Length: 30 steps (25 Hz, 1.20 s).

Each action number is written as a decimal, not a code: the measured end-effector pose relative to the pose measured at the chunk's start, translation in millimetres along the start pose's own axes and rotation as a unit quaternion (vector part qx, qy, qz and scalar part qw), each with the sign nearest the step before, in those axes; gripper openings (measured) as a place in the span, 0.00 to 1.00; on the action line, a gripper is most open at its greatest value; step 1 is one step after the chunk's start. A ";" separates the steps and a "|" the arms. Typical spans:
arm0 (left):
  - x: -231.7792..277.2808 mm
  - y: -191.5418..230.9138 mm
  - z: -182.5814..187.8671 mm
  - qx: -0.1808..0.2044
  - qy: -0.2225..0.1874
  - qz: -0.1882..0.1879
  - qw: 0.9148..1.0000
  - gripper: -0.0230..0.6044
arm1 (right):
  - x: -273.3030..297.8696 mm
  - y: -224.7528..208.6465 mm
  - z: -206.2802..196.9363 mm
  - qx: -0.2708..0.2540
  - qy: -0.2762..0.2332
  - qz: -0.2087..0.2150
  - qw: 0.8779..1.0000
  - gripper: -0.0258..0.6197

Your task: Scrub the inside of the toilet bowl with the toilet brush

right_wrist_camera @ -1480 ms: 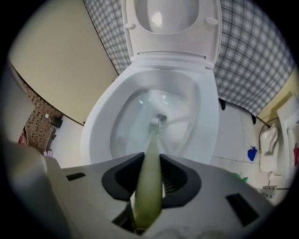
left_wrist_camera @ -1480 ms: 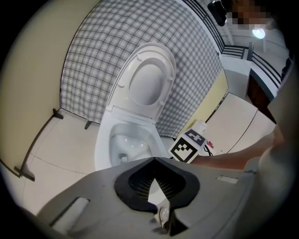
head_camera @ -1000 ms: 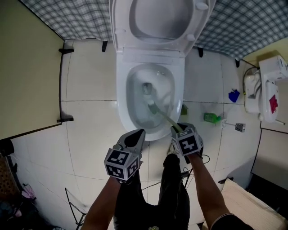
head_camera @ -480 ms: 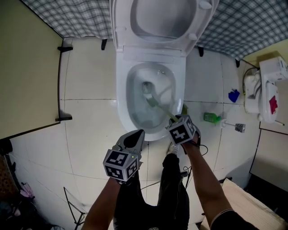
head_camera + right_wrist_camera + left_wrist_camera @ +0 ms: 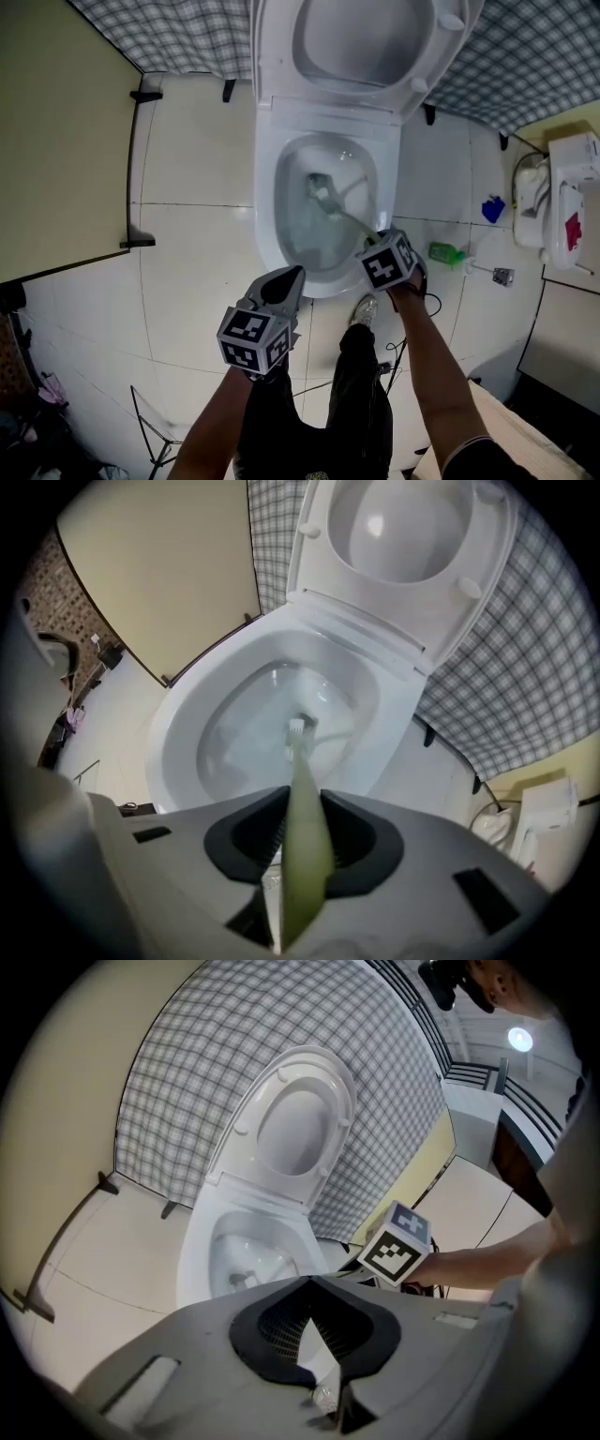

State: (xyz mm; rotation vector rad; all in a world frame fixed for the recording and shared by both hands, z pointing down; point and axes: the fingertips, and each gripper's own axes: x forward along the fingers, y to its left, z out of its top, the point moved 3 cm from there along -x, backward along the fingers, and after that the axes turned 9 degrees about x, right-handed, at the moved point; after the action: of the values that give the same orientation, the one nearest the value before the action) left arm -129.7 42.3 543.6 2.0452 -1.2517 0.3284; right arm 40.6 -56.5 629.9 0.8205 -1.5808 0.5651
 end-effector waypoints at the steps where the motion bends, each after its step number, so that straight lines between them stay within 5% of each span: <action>1: 1.4 -1.0 1.4 -0.001 0.000 -0.001 1.000 0.05 | -8.9 -3.1 -2.9 0.001 0.000 -0.006 1.000 0.20; 8: 10.6 -15.5 16.8 0.014 -0.008 -0.021 1.000 0.05 | -32.3 -21.9 -2.9 -0.001 -0.004 -0.049 0.999 0.20; 16: 13.4 0.5 9.5 0.000 -0.008 0.000 1.000 0.05 | 22.5 -20.9 16.0 -0.023 0.013 -0.031 0.999 0.20; 30: 29.7 -1.1 25.2 -0.010 -0.014 -0.001 1.000 0.05 | -16.8 -70.4 47.3 -0.018 -0.042 -0.069 0.997 0.20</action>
State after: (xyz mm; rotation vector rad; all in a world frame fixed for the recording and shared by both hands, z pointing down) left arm -117.5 5.3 541.2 2.0407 -1.2664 0.2859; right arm 65.5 -133.3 598.8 0.9281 -1.5917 0.4072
